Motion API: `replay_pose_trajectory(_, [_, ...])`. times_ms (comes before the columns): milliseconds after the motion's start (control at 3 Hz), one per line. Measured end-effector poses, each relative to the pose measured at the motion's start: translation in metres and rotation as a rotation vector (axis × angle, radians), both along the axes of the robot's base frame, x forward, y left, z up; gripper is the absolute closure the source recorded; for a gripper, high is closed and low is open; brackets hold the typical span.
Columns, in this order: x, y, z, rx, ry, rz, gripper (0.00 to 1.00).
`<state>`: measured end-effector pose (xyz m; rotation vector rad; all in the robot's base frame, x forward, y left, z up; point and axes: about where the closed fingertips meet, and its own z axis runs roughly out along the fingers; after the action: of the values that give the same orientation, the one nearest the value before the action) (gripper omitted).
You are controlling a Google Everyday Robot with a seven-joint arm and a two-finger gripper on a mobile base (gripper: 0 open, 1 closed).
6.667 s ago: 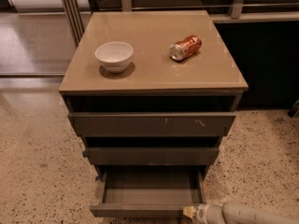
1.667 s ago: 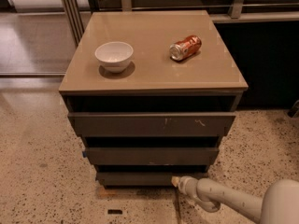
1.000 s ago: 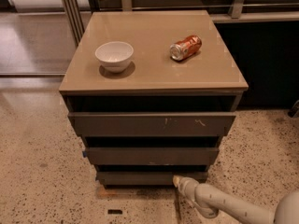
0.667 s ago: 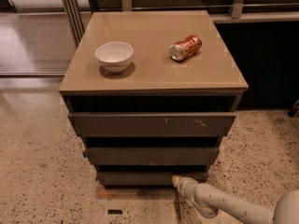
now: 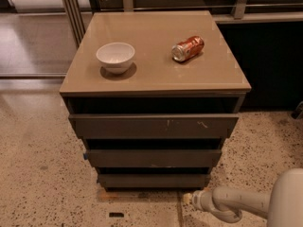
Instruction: Close bottom drawer
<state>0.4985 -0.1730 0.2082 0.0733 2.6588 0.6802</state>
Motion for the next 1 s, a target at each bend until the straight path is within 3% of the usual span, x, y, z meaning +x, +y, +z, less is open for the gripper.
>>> replay_pose_trajectory(333, [-0.0224, -0.0037, -0.0035, 0.033, 0.052, 0.041, 0.84])
replay_pose_trajectory(1000, [-0.0216, -0.0008, -0.0027, 0.038, 0.05, 0.043, 0.38])
